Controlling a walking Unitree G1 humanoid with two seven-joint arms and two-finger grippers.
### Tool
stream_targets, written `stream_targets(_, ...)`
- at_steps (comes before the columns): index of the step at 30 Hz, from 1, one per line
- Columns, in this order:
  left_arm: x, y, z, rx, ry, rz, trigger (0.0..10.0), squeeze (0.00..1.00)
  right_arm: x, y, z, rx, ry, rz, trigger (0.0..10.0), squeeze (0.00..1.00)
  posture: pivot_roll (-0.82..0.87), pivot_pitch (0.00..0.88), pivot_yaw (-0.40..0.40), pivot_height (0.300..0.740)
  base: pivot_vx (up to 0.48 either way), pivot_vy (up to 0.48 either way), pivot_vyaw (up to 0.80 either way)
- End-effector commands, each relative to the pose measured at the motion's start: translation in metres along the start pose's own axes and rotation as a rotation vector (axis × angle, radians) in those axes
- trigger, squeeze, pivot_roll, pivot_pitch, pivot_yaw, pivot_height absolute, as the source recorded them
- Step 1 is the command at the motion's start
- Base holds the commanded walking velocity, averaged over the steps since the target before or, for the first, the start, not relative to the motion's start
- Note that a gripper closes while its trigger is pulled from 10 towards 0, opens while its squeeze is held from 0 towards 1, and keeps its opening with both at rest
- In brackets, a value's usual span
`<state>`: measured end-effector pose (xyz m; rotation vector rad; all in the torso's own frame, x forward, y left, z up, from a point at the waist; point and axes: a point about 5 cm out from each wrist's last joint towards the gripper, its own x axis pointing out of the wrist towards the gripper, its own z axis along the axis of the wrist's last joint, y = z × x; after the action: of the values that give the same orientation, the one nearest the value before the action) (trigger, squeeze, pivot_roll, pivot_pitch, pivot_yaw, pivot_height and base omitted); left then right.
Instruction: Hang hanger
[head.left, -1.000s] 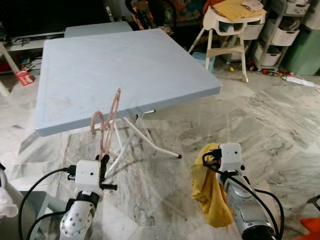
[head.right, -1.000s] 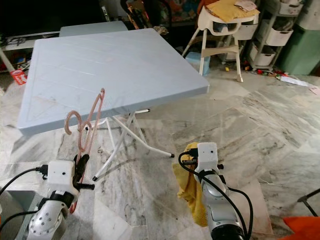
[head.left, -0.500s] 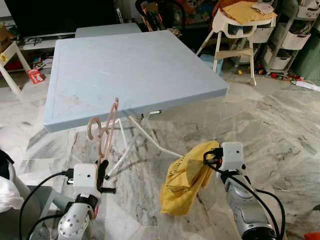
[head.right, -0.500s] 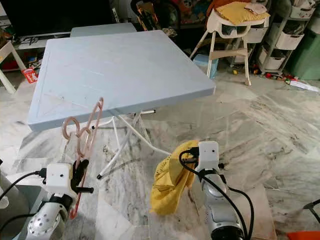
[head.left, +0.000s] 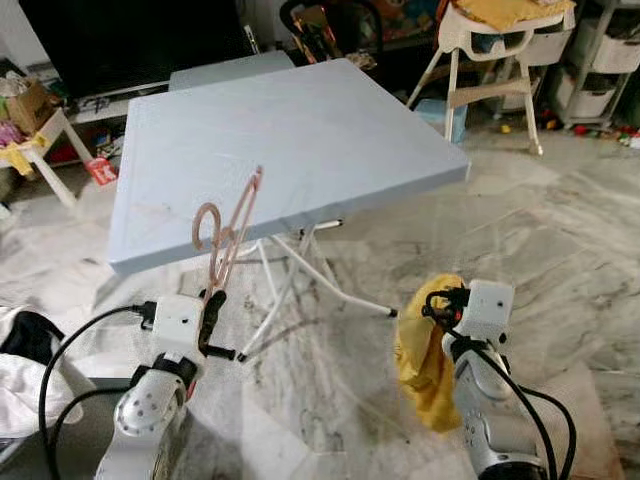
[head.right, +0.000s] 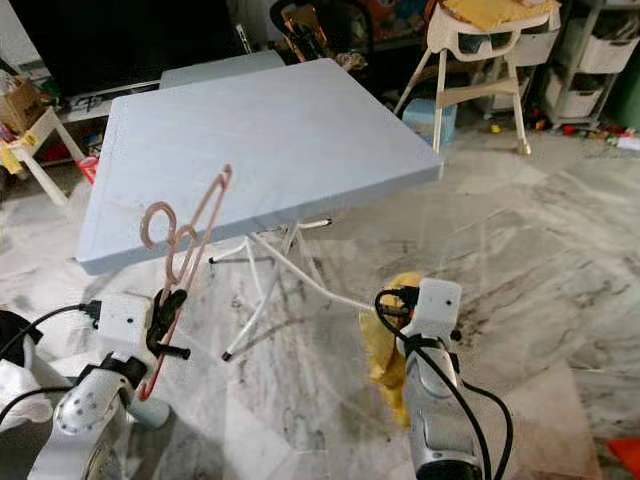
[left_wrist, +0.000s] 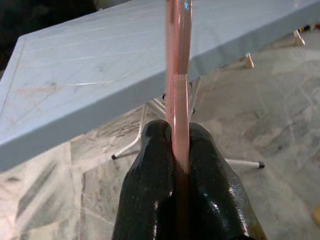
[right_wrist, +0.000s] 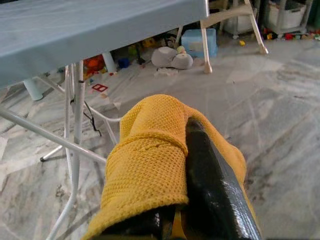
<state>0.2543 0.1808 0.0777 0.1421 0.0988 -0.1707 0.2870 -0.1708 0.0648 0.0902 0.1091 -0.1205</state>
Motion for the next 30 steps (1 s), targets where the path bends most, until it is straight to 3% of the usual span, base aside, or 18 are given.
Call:
stream_targets(1, 0.000, 0.005, -0.005, 0.014, 0.030, 0.000, 10.0, 0.00, 0.002, 0.005, 0.007, 0.017, -0.043, 0.003, 10.0, 0.00, -0.08, 0.000, 0.166, 0.740, 0.000, 0.000, 0.00)
stream_targets(16, -0.009, -0.010, -0.019, -0.088, 0.054, 0.060, 10.0, 0.00, 0.004, -0.003, 0.008, -0.057, -0.018, 0.057, 10.0, 0.00, -0.07, 0.000, 0.068, 0.740, 0.000, 0.000, 0.00)
stream_targets(20, -0.017, 0.000, -0.021, -0.070, 0.058, 0.044, 10.0, 0.00, 0.003, 0.015, 0.005, -0.056, -0.007, 0.103, 10.0, 0.00, -0.03, 0.000, 0.025, 0.740, 0.000, 0.000, 0.00)
stream_targets(26, -0.021, 0.019, -0.021, -0.035, 0.054, 0.116, 10.0, 0.00, 0.004, 0.039, -0.005, -0.046, 0.042, 0.191, 10.0, 0.00, 0.05, 0.000, -0.038, 0.740, 0.000, 0.000, 0.00)
stream_targets(30, -0.025, 0.015, -0.026, -0.083, 0.072, 0.173, 10.0, 0.00, 0.010, 0.039, -0.005, -0.042, 0.056, 0.211, 10.0, 0.00, 0.05, 0.000, -0.035, 0.740, 0.000, 0.000, 0.00)
